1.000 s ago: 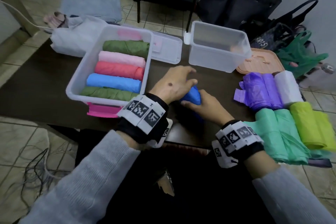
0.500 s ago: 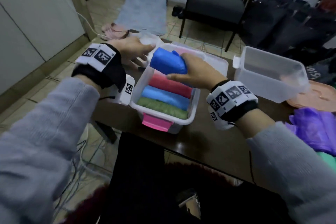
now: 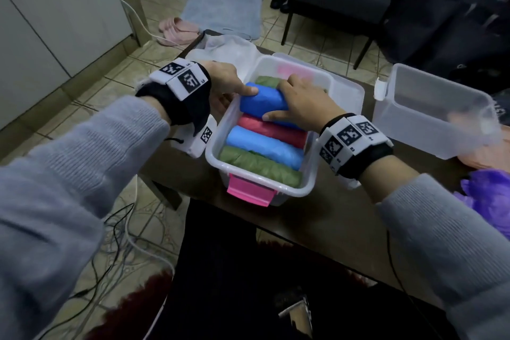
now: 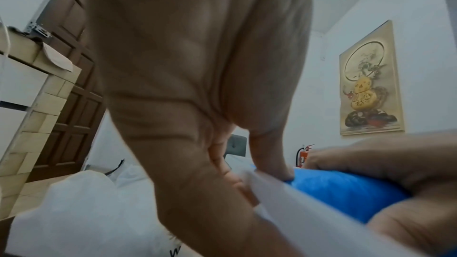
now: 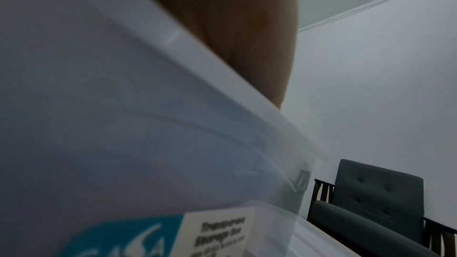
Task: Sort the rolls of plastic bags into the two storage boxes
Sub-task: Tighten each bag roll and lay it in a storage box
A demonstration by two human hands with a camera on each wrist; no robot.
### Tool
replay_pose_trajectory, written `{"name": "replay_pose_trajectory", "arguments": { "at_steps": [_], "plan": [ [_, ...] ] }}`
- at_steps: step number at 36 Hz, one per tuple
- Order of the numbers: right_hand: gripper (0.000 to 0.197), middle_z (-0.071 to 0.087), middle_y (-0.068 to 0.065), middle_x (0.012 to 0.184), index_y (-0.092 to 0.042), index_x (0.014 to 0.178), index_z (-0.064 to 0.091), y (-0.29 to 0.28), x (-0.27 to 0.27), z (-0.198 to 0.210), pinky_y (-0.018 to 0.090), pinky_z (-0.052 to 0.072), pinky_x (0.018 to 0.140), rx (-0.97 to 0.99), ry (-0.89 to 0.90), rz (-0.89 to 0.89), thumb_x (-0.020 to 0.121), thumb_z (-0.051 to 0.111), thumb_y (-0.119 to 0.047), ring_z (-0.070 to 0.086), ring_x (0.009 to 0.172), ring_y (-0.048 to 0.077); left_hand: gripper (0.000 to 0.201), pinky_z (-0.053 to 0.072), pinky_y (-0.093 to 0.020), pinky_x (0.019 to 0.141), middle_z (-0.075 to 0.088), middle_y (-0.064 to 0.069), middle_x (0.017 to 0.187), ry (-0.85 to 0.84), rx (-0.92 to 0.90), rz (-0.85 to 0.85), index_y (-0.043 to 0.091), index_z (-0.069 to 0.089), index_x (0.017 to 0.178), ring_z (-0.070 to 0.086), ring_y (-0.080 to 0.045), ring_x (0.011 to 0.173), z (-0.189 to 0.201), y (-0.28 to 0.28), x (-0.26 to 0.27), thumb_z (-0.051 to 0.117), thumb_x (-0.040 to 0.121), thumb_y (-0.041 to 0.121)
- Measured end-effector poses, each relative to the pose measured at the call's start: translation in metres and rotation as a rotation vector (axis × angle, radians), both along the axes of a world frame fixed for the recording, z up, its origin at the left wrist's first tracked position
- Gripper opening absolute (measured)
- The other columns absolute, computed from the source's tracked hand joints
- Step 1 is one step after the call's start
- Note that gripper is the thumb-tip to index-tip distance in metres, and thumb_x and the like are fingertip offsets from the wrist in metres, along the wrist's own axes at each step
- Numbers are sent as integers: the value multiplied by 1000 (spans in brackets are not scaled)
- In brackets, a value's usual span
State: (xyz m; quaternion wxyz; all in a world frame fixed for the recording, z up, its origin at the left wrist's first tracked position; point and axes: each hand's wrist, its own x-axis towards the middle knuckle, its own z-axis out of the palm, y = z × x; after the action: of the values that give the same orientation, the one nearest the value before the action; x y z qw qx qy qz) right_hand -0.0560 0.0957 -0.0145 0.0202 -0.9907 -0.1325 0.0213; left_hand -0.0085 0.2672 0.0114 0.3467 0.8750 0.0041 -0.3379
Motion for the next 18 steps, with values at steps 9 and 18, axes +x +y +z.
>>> {"name": "replay_pose_trajectory", "arguments": {
  "at_steps": [9, 18],
  "plan": [
    [58, 47, 17, 120, -6, 120, 48, -4, 1, -12, 40, 36, 95, 93, 69, 18, 93, 38, -56, 44, 113, 31, 55, 55, -36, 43, 55, -17, 86, 80, 64, -15, -9, 46, 125, 59, -30, 67, 7, -5, 1, 63, 89, 29],
    [58, 49, 10, 122, -14, 128, 48, -7, -1, -20, 37, 31, 98, 218, -95, -44, 91, 43, -58, 41, 117, 27, 57, 56, -36, 58, 62, -17, 86, -46, 87, -36, -6, 54, 111, 61, -28, 68, 10, -5, -4, 63, 85, 44]
  ]
}}
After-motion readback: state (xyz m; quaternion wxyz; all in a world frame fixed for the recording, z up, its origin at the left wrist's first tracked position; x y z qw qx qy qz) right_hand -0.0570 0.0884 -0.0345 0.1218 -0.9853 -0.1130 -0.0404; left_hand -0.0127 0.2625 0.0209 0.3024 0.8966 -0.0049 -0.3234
